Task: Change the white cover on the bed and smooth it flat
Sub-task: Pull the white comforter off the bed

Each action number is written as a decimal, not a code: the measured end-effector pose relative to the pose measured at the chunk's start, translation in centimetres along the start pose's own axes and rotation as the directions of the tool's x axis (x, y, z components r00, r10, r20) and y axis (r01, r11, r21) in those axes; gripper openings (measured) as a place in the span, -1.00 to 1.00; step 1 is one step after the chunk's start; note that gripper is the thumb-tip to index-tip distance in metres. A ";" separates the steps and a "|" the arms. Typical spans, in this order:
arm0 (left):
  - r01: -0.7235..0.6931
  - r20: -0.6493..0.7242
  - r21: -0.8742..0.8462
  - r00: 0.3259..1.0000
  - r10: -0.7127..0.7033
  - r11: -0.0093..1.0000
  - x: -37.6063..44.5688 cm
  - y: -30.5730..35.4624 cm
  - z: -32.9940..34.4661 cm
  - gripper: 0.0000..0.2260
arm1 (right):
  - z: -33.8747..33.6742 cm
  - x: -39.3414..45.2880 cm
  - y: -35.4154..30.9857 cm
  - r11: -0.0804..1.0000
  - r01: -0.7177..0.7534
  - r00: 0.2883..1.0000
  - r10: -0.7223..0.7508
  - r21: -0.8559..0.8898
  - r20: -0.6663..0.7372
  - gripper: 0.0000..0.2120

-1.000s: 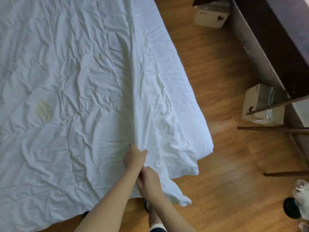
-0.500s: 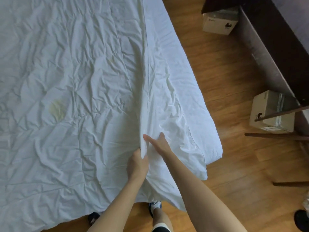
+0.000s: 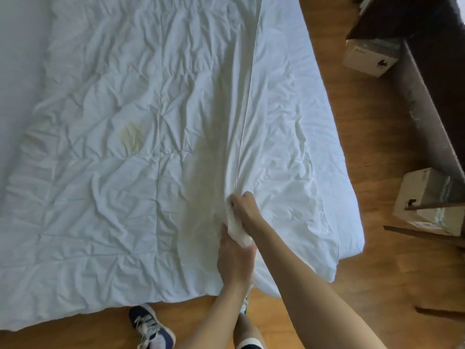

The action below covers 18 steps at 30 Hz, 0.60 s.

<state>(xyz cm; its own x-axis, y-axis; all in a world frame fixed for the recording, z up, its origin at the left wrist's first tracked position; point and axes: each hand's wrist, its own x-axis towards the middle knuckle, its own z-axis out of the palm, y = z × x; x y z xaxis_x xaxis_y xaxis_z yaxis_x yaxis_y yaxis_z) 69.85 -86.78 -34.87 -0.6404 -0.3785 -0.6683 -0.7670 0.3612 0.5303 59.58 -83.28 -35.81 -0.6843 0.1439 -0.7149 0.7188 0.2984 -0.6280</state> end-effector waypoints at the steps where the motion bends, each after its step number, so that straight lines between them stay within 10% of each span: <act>1: 0.039 -0.057 -0.048 0.997 -0.041 0.998 -0.2 0.0 -1.1 -0.52 | 0.9 -1.3 -1.0 1.000 0.000 1.000 -0.001 0.022 0.024 -0.82; 10: -0.135 -0.191 -0.169 0.976 0.102 0.976 -2.3 -4.1 -21.7 -0.83 | 14.6 -13.0 -9.2 0.962 -0.079 0.990 0.106 0.262 -0.092 -0.80; 18: -0.158 -0.145 -0.063 0.978 0.148 0.985 -4.2 -12.6 -43.3 -0.73 | 31.2 -26.7 -15.6 0.997 0.054 0.997 -0.051 0.050 -0.055 -0.48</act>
<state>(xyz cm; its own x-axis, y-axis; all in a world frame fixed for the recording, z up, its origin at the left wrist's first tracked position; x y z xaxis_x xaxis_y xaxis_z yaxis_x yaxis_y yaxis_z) 80.44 -126.66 -16.12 -0.7458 -0.4407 -0.4996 -0.6570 0.3622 0.6612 70.44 -121.26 -16.55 -0.7260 0.1796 -0.6638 0.6859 0.2581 -0.6803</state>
